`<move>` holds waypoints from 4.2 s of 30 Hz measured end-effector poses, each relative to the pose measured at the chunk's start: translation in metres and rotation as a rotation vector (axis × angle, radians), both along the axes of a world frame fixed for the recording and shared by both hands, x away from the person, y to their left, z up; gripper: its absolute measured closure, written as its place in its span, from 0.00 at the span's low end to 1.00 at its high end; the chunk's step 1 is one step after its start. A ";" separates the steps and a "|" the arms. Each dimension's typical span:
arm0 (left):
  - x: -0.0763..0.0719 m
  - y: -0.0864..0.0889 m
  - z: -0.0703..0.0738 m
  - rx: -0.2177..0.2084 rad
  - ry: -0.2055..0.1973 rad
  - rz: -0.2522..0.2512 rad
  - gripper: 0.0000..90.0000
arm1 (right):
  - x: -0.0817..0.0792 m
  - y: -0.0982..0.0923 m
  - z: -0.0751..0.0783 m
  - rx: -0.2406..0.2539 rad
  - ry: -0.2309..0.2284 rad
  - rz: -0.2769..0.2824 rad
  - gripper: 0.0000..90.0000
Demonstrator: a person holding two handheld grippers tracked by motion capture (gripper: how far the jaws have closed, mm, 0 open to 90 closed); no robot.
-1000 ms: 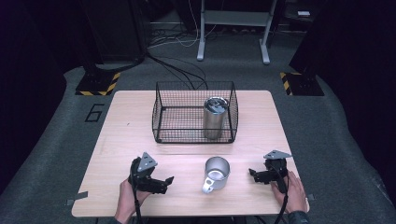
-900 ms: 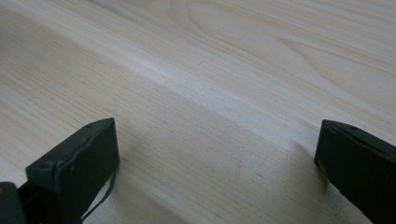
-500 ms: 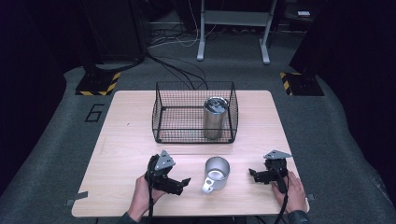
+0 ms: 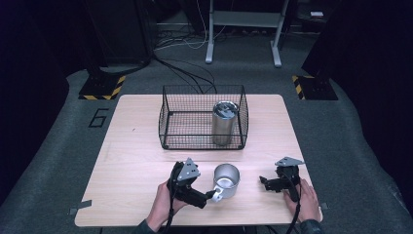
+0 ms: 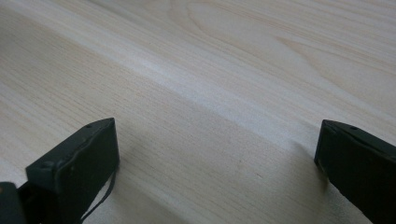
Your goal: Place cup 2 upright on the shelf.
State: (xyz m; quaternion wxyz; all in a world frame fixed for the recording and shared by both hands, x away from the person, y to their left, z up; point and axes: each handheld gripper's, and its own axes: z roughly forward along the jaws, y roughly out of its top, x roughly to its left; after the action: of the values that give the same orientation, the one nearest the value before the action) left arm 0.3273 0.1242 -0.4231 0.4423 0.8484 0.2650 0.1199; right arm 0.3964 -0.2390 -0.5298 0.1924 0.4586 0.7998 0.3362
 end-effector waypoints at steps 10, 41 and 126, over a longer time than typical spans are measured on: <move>0.006 -0.022 0.001 -0.008 -0.014 -0.036 0.00 | 0.000 0.000 0.000 0.002 -0.003 -0.001 0.00; 0.037 -0.073 -0.036 0.072 -0.005 -0.023 0.05 | 0.000 -0.001 0.000 0.002 0.002 0.007 0.00; 0.072 0.032 0.039 0.009 -0.103 0.214 0.07 | 0.000 0.000 0.000 0.004 0.002 0.007 0.00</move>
State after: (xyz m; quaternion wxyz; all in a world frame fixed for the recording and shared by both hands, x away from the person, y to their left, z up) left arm 0.3997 0.1558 -0.3839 0.4364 0.8098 0.3303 0.2113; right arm 0.3967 -0.2394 -0.5298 0.1896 0.4563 0.8010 0.3379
